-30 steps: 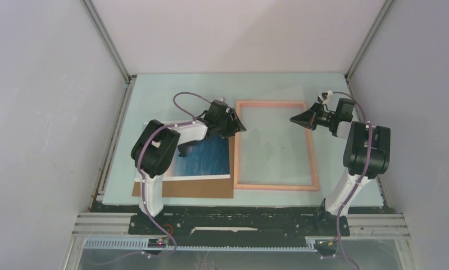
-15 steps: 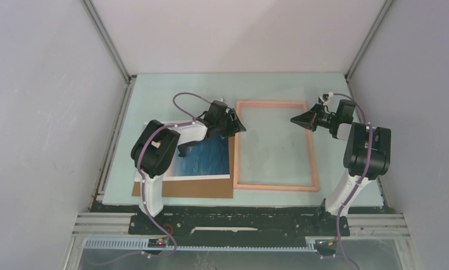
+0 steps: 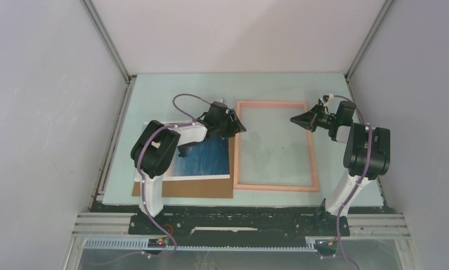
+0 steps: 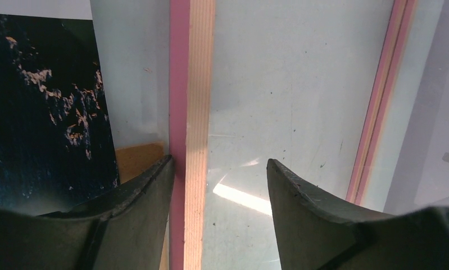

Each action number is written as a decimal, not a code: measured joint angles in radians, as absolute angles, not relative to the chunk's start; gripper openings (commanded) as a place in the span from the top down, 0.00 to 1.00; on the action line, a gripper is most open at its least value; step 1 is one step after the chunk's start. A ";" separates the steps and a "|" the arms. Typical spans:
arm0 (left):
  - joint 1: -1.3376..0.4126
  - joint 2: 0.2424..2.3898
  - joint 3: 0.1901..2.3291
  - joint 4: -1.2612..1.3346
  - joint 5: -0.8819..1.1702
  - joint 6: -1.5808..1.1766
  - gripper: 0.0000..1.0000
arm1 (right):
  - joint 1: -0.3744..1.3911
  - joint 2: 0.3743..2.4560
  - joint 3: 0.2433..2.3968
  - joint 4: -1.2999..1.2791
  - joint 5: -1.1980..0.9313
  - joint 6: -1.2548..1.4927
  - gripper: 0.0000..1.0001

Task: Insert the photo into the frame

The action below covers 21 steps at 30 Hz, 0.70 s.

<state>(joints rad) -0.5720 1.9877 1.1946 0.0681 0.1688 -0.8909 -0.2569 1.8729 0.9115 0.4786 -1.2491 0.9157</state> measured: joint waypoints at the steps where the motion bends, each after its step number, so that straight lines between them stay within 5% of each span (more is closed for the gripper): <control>1: -0.572 1.987 1.194 0.070 0.169 -0.891 0.36 | -0.257 1.873 0.911 0.481 -1.250 0.920 1.00; 21: -0.575 1.986 1.190 0.084 0.172 -0.891 0.33 | -0.258 1.885 0.891 0.579 -1.259 0.972 1.00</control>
